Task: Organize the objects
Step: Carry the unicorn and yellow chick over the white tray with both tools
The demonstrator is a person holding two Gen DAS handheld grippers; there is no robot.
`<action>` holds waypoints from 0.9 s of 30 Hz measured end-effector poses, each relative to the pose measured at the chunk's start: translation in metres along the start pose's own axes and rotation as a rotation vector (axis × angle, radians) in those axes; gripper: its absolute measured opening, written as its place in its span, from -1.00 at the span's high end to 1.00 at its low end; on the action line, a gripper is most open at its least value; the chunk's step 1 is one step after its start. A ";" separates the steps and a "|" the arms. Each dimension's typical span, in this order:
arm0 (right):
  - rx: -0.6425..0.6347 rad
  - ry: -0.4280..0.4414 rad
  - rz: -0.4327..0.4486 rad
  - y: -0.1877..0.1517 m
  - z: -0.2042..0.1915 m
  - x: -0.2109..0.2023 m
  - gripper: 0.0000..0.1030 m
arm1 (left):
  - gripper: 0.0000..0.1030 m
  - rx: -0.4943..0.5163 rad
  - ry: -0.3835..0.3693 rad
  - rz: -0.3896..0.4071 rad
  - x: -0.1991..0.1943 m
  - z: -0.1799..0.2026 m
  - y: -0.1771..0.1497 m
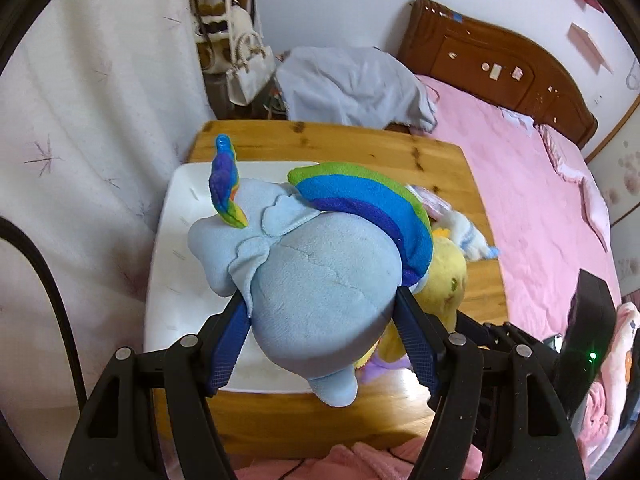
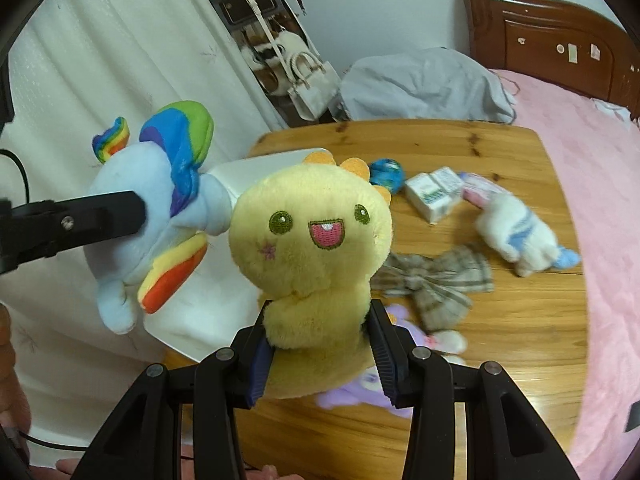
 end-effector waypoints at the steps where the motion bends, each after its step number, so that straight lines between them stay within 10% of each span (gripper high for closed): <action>1: 0.004 0.007 0.009 0.000 -0.005 0.002 0.13 | -0.44 -0.003 0.005 0.009 0.001 -0.009 0.002; 27: 0.055 0.150 0.114 0.010 -0.070 0.043 0.12 | -0.47 -0.118 0.098 0.171 0.007 -0.111 0.003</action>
Point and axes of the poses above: each gripper's, at about its wrist camera, not at the fingertips, and x roughly the way its jaws point, z to its right, y to its top, the point moved 5 cm from there along x, roughly the way its jaws point, and after that the axes turned 6 degrees about -z, right-handed, at the moved point
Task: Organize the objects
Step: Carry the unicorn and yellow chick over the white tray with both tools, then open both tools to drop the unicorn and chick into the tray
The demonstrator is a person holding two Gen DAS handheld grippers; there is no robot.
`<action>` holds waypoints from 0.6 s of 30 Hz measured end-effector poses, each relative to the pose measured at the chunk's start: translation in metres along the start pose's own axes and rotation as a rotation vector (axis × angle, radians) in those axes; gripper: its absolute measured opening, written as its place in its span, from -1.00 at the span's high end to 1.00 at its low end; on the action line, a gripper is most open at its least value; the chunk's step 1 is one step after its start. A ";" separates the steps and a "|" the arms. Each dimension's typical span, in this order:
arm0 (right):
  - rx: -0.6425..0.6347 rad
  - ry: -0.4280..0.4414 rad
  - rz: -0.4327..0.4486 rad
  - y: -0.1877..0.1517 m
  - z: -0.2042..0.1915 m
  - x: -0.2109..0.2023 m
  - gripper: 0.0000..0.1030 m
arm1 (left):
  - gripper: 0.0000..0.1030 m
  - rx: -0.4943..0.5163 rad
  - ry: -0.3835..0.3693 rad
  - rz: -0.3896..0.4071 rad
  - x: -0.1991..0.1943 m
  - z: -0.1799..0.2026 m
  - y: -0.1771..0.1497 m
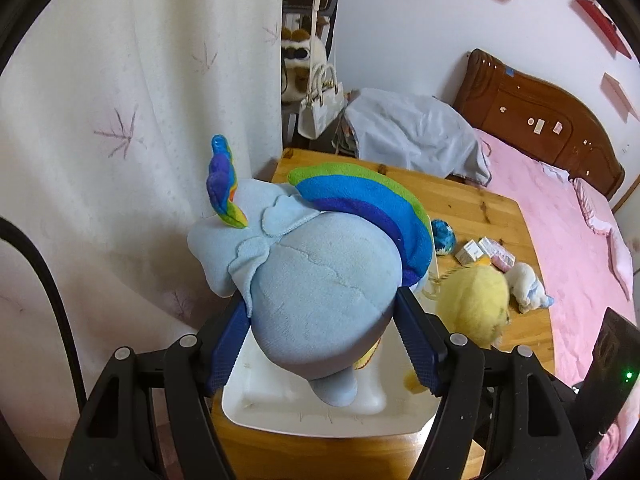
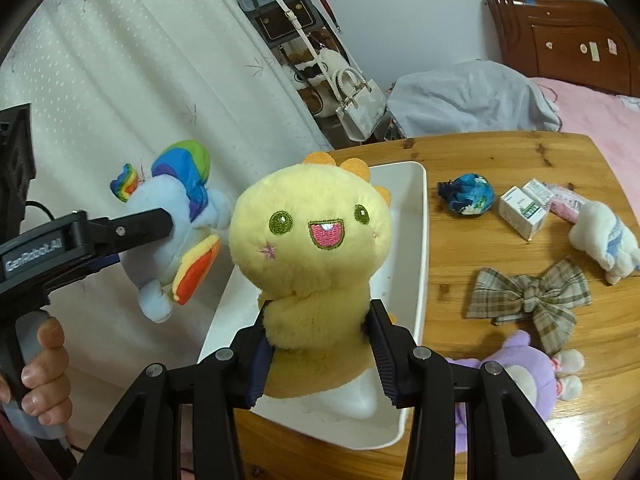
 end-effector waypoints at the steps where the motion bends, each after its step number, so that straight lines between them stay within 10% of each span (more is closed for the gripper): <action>1: 0.006 0.008 0.012 0.001 0.000 0.000 0.11 | -0.48 0.007 0.009 0.005 0.000 0.001 0.000; 18: 0.056 0.023 0.179 0.009 0.009 -0.028 -0.57 | -0.48 0.060 0.010 0.073 -0.012 0.015 0.002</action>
Point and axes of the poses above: each gripper's, at about its wrist camera, not at the fingertips, and x roughly the way its jaws point, z to its right, y to its top, the point moved 5 cm from there along x, roughly the way its jaws point, and after that the axes turned 6 degrees about -z, right-handed, at the moved point
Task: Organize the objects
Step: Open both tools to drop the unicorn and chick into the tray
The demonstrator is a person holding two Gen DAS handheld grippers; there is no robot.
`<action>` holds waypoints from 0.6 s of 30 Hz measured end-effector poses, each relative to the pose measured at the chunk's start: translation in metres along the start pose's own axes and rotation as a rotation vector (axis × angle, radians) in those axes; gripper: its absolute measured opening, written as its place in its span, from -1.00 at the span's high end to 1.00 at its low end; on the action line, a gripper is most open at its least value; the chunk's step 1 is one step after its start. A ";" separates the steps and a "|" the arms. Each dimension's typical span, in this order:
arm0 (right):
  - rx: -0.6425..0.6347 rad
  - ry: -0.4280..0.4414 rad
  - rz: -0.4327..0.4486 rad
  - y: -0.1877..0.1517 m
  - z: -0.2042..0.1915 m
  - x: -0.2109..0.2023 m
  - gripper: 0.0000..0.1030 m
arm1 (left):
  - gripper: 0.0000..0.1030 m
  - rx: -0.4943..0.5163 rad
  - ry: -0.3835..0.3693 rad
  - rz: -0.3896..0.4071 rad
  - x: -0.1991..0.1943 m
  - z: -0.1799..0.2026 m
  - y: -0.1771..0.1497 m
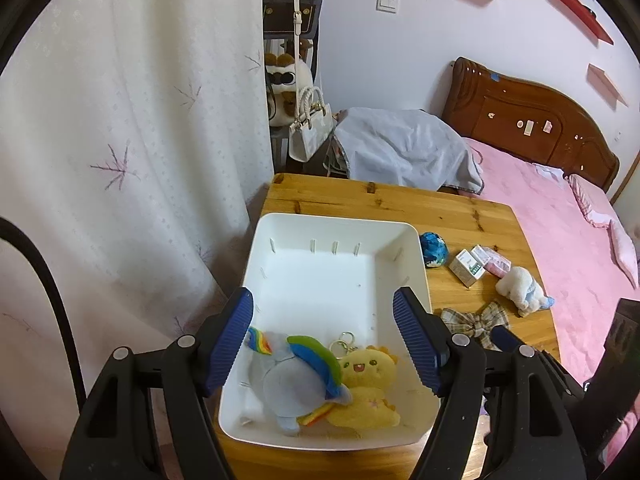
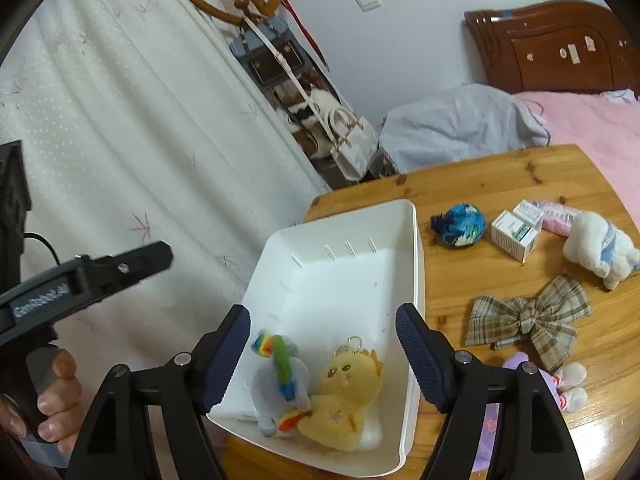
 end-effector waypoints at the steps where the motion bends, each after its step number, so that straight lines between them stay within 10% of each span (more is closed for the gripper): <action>1: -0.003 0.002 0.017 0.001 0.000 -0.004 -0.58 | -0.48 0.000 -0.004 -0.007 0.001 0.001 0.000; 18: -0.115 -0.026 0.237 0.019 0.022 -0.084 -0.59 | -0.49 -0.069 -0.093 -0.056 -0.005 0.053 -0.014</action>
Point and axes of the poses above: each gripper's, at about its wrist camera, not at the fingertips, and x roughly the way its jaws point, z to its right, y to its top, the point moved 5 cm from there along x, roughly the way its jaws point, and after that the axes turned 6 degrees about -z, right-handed, at the moved point
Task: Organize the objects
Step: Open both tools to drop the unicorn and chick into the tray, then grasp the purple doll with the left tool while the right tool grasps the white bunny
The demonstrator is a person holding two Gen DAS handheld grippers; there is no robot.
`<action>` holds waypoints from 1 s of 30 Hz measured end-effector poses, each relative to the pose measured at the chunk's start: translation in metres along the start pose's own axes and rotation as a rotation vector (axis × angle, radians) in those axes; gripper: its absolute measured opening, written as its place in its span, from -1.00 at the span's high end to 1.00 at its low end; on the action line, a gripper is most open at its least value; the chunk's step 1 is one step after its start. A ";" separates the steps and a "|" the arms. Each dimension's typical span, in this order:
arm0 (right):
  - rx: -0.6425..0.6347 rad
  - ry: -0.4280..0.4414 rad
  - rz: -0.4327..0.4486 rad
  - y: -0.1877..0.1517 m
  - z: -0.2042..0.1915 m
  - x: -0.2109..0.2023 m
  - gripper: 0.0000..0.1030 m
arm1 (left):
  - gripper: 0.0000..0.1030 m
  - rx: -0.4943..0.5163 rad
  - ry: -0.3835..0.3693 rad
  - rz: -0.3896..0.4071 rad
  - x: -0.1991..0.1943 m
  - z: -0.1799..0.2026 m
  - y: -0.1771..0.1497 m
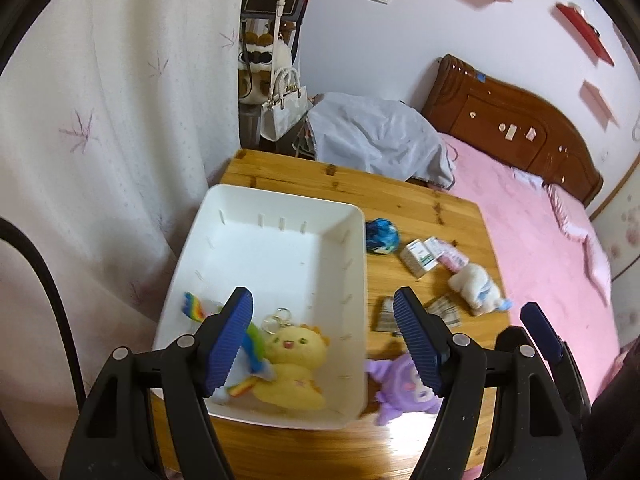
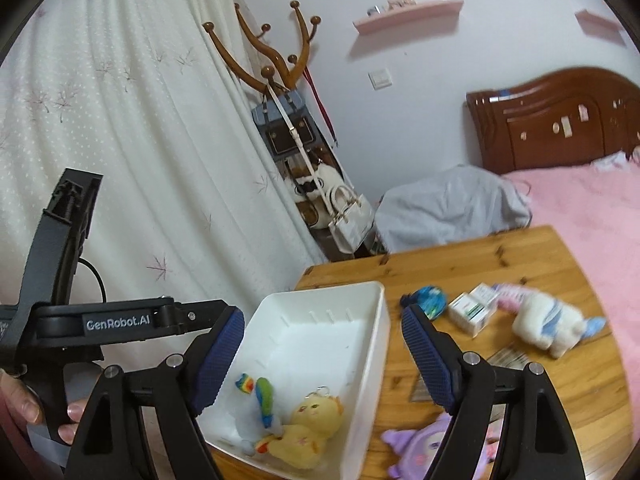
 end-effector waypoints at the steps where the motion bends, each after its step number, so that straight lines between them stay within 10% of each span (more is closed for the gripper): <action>1: -0.011 -0.007 0.002 0.002 0.004 -0.004 -0.59 | -0.49 -0.008 0.001 0.000 0.000 0.003 -0.001; 30: -0.218 -0.086 -0.057 0.041 0.130 -0.033 -0.59 | -0.62 -0.136 0.025 -0.147 0.057 0.107 -0.062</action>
Point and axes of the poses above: each gripper's, at about its wrist camera, not at the fingertips, and x roughly the way its jaws point, z to its right, y to its top, the point moved 5 cm from there along x, roughly the way its jaws point, and after that the axes turned 6 degrees about -z, right-handed, at the moved point
